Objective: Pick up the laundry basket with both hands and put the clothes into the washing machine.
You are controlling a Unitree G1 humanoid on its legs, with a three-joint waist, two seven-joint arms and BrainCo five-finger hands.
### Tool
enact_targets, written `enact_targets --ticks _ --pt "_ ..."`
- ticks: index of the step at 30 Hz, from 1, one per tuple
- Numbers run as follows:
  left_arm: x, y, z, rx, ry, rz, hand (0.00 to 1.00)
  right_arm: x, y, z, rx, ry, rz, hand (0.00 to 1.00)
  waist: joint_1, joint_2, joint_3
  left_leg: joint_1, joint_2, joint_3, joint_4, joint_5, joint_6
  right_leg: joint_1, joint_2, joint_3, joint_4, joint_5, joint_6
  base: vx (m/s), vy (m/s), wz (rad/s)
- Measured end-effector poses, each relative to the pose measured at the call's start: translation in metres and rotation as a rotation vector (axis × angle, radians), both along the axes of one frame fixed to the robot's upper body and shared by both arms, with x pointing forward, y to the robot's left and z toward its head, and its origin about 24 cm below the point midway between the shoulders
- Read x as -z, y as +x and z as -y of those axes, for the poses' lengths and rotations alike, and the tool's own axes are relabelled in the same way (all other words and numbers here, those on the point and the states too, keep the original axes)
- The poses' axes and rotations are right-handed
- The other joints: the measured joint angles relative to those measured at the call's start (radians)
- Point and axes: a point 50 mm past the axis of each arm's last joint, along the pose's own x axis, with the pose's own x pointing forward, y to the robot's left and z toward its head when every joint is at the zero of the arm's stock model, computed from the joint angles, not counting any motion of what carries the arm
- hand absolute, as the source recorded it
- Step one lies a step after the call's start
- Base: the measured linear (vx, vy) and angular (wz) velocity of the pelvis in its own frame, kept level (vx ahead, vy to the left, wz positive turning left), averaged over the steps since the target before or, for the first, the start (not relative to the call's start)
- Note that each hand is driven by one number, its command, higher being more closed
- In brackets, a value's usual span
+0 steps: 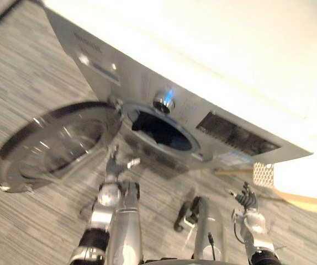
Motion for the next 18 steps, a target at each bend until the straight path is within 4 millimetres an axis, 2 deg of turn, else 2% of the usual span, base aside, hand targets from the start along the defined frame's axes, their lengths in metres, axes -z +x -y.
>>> enact_targets --ticks 1,3,4,5,9,10,12,14,15,16,17,18 --pt "0.007 -0.008 -0.001 -0.005 -0.008 -0.039 0.0 0.003 -0.004 0.0 -0.002 -0.002 -0.024 0.0 0.0 0.004 -0.014 0.029 0.0 0.01 -0.038 0.013 0.001 0.028 0.006 -0.004 -0.048 0.022 0.005 0.14 0.06 -0.17" --pt "0.034 -0.039 -0.004 -0.034 -0.021 -0.194 0.0 0.013 -0.019 0.001 0.022 0.003 -0.097 0.0 0.0 0.019 -0.081 0.138 -0.003 0.055 -0.2 0.07 0.01 0.127 0.038 -0.004 -0.258 0.124 0.021 0.15 0.082 -0.32" --pt "0.039 -0.045 -0.004 -0.034 -0.018 -0.227 0.0 0.015 -0.021 0.0 0.021 0.004 -0.116 0.0 0.0 0.02 -0.096 0.164 -0.006 0.071 -0.249 0.087 0.014 0.148 0.045 -0.001 -0.314 0.152 0.025 0.17 0.101 -0.46" --pt "0.047 -0.058 -0.006 -0.037 -0.013 -0.287 0.0 0.02 -0.026 -0.002 0.018 0.009 -0.153 0.0 -0.003 0.018 -0.124 0.234 -0.023 0.098 -0.364 0.137 0.019 0.199 0.055 0.008 -0.438 0.217 0.035 0.16 0.076 -0.37" --pt "0.053 -0.068 -0.011 -0.019 0.025 -0.342 0.0 0.025 -0.025 -0.008 0.006 0.027 -0.175 0.0 -0.017 0.017 -0.132 0.355 -0.052 0.156 -0.545 0.216 0.023 0.258 0.066 0.049 -0.572 0.297 0.042 0.09 0.054 -0.38" --pt "0.054 -0.071 -0.013 -0.021 0.032 -0.352 0.0 0.024 -0.021 -0.013 -0.003 0.034 -0.166 0.0 -0.029 0.016 -0.131 0.378 -0.051 0.176 -0.568 0.223 0.024 0.26 0.071 0.068 -0.582 0.31 0.04 0.02 0.039 -0.5" --pt "0.055 -0.073 -0.015 -0.011 0.047 -0.363 0.0 0.022 -0.012 -0.018 -0.045 0.063 -0.14 0.0 -0.028 0.015 -0.13 0.41 -0.052 0.219 -0.585 0.224 0.024 0.249 0.078 0.116 -0.581 0.329 0.034 -0.02 0.049 -0.76" --pt "0.054 -0.071 -0.016 -0.008 0.054 -0.359 0.0 0.017 0.003 -0.03 -0.115 0.105 -0.089 0.0 -0.036 0.014 -0.129 0.419 -0.047 0.252 -0.59 0.224 0.025 0.214 0.081 0.137 -0.551 0.343 0.027 -0.08 0.044 -0.7" --pt "0.052 -0.066 -0.016 -0.005 0.056 -0.342 0.0 0.013 0.012 -0.041 -0.145 0.12 -0.049 0.0 -0.039 0.011 -0.123 0.414 -0.047 0.26 -0.581 0.224 0.03 0.174 0.078 0.133 -0.497 0.355 0.009 -0.13 0.064 -0.41" --pt "0.051 -0.063 -0.016 -0.004 0.056 -0.33 0.0 0.009 0.02 -0.05 -0.157 0.132 -0.014 0.0 -0.047 -0.009 -0.11 0.401 -0.06 0.241 -0.554 0.213 0.046 0.135 0.067 0.133 -0.44 0.367 -0.006 -0.15 0.088 -0.33" --pt "0.051 -0.062 -0.014 -0.004 0.051 -0.326 0.0 0.007 0.024 -0.053 -0.159 0.137 0.007 0.0 -0.045 0.013 -0.112 0.39 -0.051 0.225 -0.554 0.196 0.077 0.141 0.073 0.134 -0.432 0.364 -0.004 -0.19 0.068 -0.05" --pt "0.048 -0.056 -0.012 -0.004 0.048 -0.303 0.0 0.003 0.03 -0.062 -0.17 0.152 0.035 0.0 -0.053 0.016 -0.085 0.39 -0.049 0.233 -0.533 0.188 0.087 0.098 0.058 0.141 -0.187 0.265 -0.022 -0.15 0.024 0.26"
